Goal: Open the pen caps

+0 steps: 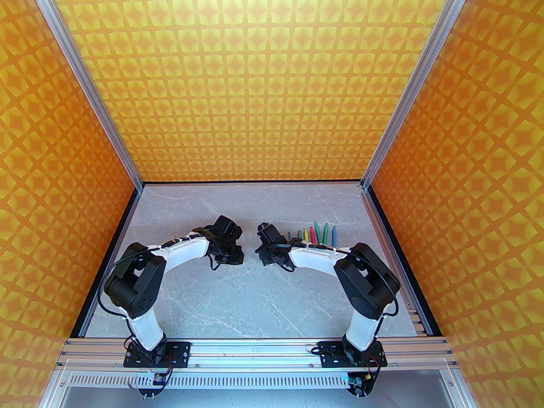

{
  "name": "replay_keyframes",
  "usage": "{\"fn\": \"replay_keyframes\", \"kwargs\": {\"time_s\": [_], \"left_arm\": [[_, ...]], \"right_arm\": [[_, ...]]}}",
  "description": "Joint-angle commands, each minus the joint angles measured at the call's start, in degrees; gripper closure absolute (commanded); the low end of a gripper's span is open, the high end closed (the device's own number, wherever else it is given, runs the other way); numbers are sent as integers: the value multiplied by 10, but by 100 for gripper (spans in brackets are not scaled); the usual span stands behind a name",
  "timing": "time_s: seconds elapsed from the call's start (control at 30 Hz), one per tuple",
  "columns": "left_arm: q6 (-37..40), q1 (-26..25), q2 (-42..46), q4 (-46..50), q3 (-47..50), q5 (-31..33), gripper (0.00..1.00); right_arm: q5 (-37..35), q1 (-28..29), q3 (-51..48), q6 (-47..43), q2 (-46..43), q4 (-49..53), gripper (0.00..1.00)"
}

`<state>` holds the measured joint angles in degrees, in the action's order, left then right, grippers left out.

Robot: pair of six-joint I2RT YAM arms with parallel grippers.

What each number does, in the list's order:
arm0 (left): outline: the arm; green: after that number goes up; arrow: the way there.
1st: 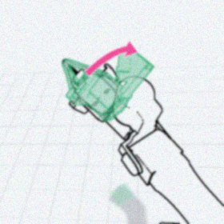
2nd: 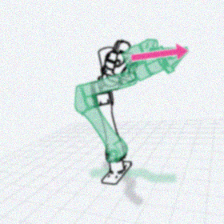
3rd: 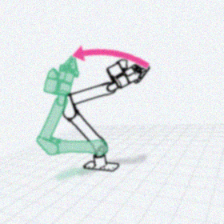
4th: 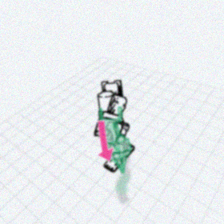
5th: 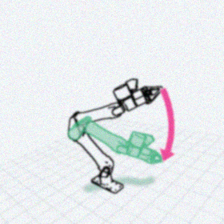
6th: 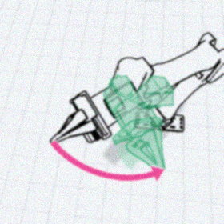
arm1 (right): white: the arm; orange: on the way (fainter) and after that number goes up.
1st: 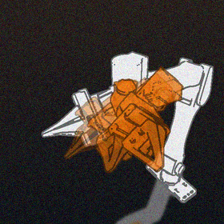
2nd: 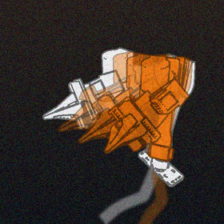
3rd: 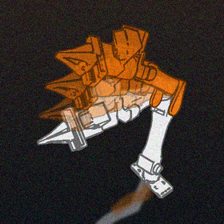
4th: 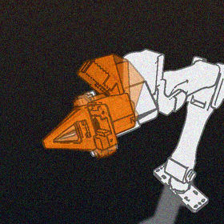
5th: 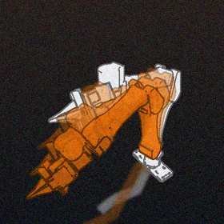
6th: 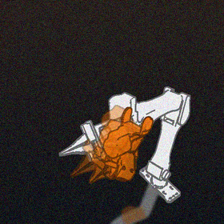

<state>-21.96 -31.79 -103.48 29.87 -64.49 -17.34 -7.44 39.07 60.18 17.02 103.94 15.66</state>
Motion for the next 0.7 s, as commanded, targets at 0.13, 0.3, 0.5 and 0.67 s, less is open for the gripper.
{"fn": "replay_keyframes", "kwargs": {"time_s": [0.13, 0.3, 0.5, 0.67], "left_arm": [[5, -5, -24, 21, -24, 34, 96], [5, -6, -32, 20, -26, 35, 90], [4, -8, -37, 21, -25, 38, 85], [4, -9, -39, 21, -25, 40, 82]], "right_arm": [[0, -2, 14, -21, 17, -10, 96], [-9, -3, 16, -22, 23, -5, 93], [-13, -3, 16, -23, 28, -3, 87], [-15, -3, 18, -23, 32, -2, 83]]}}
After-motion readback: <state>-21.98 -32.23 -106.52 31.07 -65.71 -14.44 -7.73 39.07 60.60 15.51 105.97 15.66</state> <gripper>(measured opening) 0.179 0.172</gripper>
